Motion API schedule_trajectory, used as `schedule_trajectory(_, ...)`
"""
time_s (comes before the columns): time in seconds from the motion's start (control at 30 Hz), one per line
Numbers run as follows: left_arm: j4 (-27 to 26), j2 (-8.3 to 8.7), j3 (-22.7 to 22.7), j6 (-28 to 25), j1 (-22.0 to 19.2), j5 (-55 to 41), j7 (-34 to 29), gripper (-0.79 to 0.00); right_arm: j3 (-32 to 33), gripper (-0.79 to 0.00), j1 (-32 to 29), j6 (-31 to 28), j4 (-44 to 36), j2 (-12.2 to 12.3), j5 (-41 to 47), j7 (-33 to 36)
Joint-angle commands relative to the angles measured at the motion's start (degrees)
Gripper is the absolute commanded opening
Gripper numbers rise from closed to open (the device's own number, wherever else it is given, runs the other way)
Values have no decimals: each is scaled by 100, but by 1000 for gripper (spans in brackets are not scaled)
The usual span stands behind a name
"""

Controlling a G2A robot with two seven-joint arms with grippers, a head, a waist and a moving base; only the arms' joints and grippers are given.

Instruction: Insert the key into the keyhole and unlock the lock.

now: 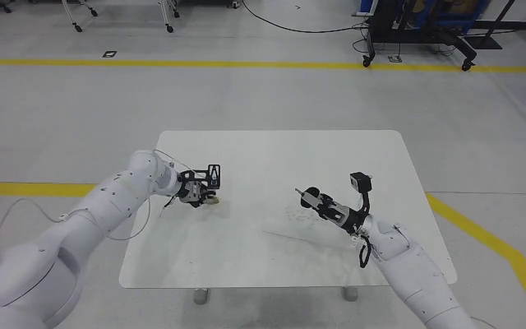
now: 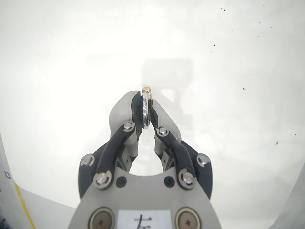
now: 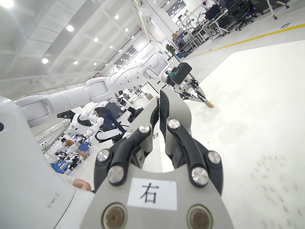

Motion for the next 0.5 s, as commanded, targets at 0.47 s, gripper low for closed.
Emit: schedule_trajectory(0.47, -282, 103, 0, 0, 62, -643, -417, -720, 0, -785, 0, 0, 0, 0, 0, 0)
